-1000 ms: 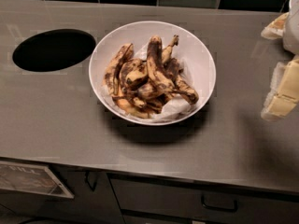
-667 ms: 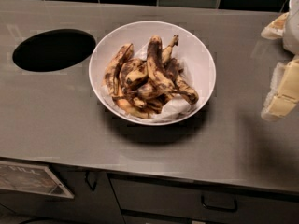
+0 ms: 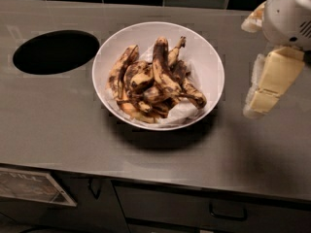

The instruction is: Pick banana from white bowl

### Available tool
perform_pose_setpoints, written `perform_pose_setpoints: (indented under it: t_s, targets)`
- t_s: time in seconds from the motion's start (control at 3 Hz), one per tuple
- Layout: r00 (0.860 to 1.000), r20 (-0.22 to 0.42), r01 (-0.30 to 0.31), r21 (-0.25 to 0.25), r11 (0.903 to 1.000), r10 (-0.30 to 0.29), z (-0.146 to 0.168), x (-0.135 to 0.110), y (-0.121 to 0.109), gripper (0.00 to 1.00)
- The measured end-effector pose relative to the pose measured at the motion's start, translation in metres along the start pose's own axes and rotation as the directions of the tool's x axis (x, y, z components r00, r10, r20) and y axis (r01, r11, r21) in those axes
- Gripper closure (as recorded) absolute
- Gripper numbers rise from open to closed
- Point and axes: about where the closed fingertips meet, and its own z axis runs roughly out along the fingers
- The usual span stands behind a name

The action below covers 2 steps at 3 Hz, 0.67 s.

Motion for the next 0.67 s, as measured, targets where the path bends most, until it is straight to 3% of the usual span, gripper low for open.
perform_pose_setpoints:
  t_s: [0.33,0.67]
  targets:
    - [0.997,0.069,0.040,-0.023,0.9989,-0.038,0.0039,-0.0342,0.0070,0.00]
    - [0.997,0.069,0.039,-0.023,0.9990,-0.038,0.0040,-0.0342,0.0070,0.00]
